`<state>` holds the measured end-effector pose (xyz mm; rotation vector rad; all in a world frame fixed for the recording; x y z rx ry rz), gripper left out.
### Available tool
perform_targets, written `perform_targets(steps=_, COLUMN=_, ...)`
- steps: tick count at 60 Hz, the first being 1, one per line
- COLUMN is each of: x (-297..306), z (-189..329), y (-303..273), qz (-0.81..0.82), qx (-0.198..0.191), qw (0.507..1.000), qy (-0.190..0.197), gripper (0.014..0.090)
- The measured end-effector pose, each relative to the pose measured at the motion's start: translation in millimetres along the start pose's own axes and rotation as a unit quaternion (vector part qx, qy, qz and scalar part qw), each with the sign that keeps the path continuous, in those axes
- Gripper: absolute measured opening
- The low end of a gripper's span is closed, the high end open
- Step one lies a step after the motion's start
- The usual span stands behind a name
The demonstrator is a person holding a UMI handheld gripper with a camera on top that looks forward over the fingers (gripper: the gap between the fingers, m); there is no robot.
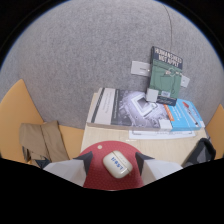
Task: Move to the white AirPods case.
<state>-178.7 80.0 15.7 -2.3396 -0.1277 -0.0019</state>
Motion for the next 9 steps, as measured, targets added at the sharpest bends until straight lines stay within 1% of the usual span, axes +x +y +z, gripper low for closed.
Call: perform_targets(steps=9, x=-0.3, z=-2.0, y=-1.1, qz=0.006, qx=0.002, qw=1.0, qy=0.0, gripper=0.0871)
